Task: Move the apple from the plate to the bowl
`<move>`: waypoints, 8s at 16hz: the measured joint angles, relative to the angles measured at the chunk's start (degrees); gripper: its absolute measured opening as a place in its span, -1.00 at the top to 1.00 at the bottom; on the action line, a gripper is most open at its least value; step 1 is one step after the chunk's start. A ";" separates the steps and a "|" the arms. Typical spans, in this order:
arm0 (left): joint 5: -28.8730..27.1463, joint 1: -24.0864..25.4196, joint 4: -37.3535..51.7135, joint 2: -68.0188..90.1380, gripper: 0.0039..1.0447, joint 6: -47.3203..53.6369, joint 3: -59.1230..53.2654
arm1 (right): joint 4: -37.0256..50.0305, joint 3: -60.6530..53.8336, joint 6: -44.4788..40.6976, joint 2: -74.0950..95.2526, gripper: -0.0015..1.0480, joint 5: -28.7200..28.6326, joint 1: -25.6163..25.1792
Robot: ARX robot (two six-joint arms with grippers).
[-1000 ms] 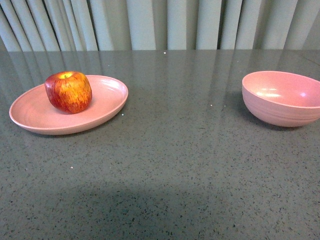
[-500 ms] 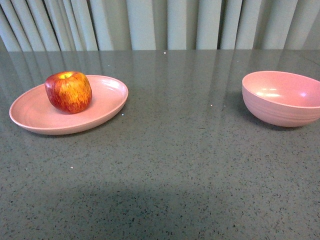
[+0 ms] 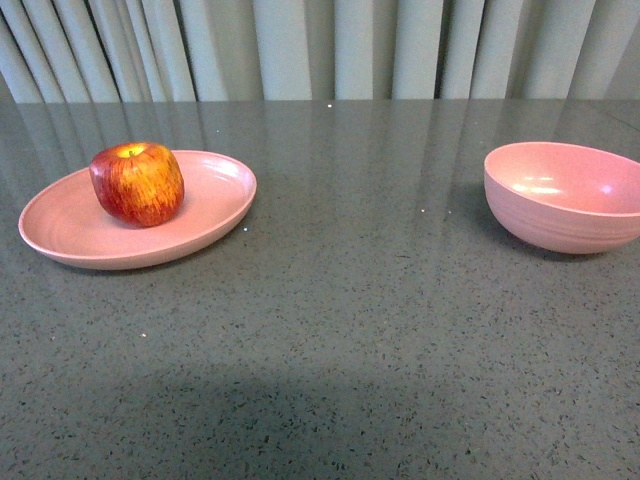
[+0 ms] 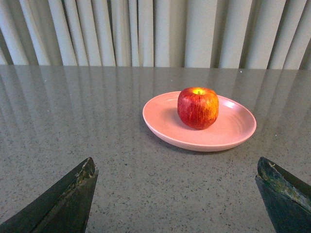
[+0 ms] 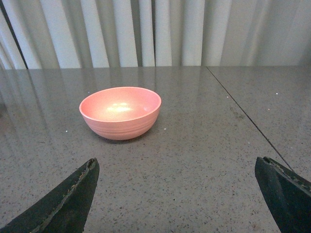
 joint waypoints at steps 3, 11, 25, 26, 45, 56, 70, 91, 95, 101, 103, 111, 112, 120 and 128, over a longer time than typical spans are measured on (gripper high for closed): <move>0.00 0.00 0.00 0.00 -0.88 0.00 0.00 | 0.00 0.00 0.00 0.00 -0.87 0.00 0.00; 0.00 0.00 0.00 0.00 -0.88 0.00 0.00 | 0.00 0.00 0.00 0.00 -0.87 0.00 0.00; 0.00 0.00 0.00 0.00 -0.88 0.00 0.00 | 21.27 28.46 3.54 47.50 -0.87 -2.64 -1.46; 0.00 0.00 0.00 0.00 -0.88 0.00 0.00 | 20.17 31.34 3.26 51.04 -0.87 -3.19 -1.36; 0.00 0.00 0.00 0.00 -0.88 0.00 0.00 | -0.26 63.43 3.10 102.07 -0.87 -3.43 -0.37; 0.00 0.00 0.00 0.00 -0.88 0.00 0.00 | -2.54 63.58 5.68 101.46 0.94 -5.66 -0.37; 0.00 0.00 0.00 0.00 -0.88 0.02 0.00 | -7.08 71.95 9.40 97.85 0.94 -5.51 13.11; 0.00 0.00 0.00 0.00 -0.88 0.00 0.00 | -13.14 83.93 15.74 114.18 0.94 -0.13 23.65; 0.00 0.00 0.00 0.00 -0.88 0.00 0.00 | -12.70 84.04 15.93 115.01 0.94 0.44 23.69; 0.00 0.00 0.00 0.00 -0.88 0.00 0.00 | -12.66 84.04 16.39 115.03 -0.24 0.02 23.69; 0.00 0.00 0.00 0.00 -0.88 0.00 0.00 | -12.33 84.02 16.81 114.51 -0.69 -0.44 23.63; 0.00 0.00 0.00 0.00 -0.88 0.00 0.00 | 16.48 52.96 18.12 77.07 -0.87 1.92 18.88; 0.00 0.00 0.00 0.00 -0.88 0.00 0.00 | 18.36 46.05 18.08 69.48 -0.87 2.86 17.99; 0.02 0.00 0.02 0.00 -0.88 0.00 0.00 | -0.61 9.29 2.84 12.46 -0.07 11.26 10.62; 0.00 0.00 0.00 0.00 -0.88 0.00 0.00 | -0.35 3.19 0.13 3.21 0.97 -0.02 0.00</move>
